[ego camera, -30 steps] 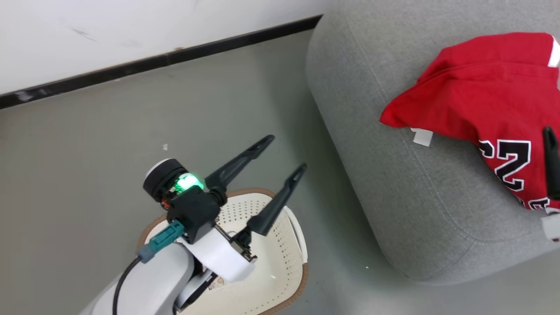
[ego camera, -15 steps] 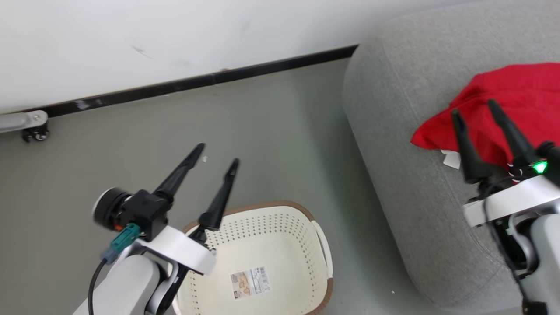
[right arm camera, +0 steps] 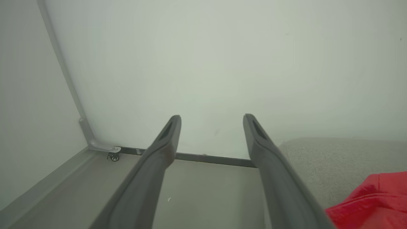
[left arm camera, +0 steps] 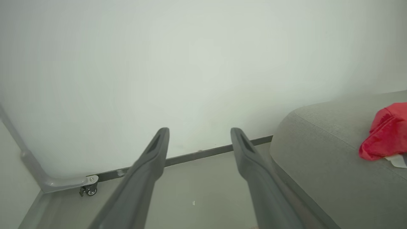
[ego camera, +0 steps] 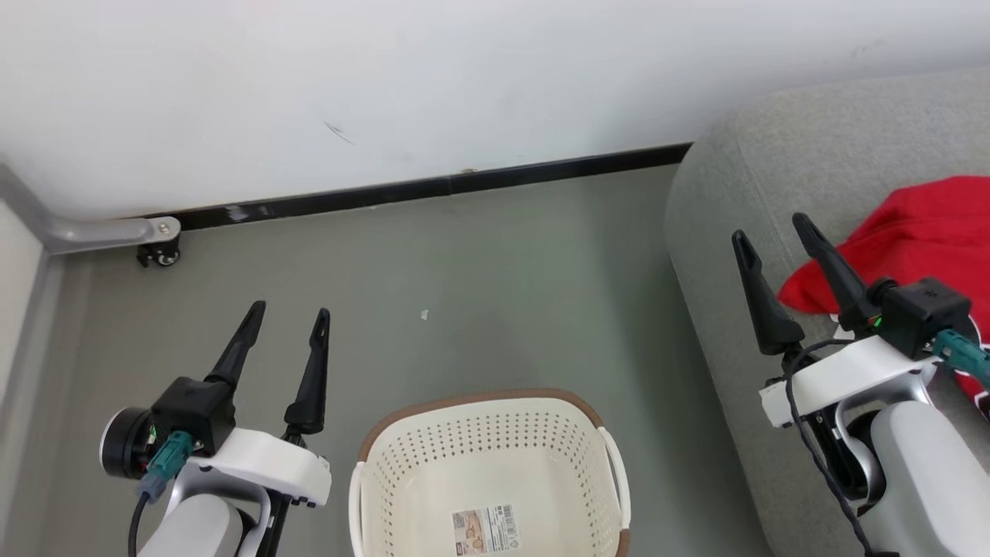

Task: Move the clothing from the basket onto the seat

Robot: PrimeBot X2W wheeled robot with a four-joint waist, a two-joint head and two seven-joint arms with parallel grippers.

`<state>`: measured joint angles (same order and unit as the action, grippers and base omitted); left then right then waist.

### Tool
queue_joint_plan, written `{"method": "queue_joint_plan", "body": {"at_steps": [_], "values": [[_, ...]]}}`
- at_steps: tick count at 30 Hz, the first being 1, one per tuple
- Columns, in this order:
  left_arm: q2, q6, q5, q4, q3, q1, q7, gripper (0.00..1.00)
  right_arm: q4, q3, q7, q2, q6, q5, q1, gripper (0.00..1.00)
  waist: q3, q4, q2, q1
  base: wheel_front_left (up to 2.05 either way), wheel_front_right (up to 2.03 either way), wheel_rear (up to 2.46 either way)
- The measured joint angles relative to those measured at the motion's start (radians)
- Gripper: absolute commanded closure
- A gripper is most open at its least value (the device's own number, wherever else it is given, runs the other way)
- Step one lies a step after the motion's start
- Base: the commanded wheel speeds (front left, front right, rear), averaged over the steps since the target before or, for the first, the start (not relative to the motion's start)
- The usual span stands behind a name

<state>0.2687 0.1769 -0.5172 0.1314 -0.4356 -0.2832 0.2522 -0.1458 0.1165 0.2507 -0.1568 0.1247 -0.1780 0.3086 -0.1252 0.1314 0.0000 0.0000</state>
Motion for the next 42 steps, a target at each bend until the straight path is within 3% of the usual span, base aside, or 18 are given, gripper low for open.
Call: {"method": "queue_joint_plan", "body": {"at_steps": [8,24,42], "values": [[-0.016,0.052,0.031,0.009,0.043,0.070,0.000,0.00,-0.011,-0.023,0.000,0.049,0.000,0.058,-0.069,0.00,0.049,-0.051,0.0000,0.0000,0.00,0.00,0.00],[-0.047,0.102,0.097,0.030,0.066,0.176,0.000,0.00,0.013,-0.121,0.000,0.097,0.000,0.106,-0.255,0.00,0.133,-0.116,0.0000,0.0000,0.00,0.00,0.00],[-0.039,0.120,0.197,0.020,0.073,0.200,0.000,0.00,0.056,-0.130,0.000,0.116,0.000,0.105,-0.370,0.00,0.169,-0.131,0.0000,0.0000,0.00,0.00,0.00]]}}
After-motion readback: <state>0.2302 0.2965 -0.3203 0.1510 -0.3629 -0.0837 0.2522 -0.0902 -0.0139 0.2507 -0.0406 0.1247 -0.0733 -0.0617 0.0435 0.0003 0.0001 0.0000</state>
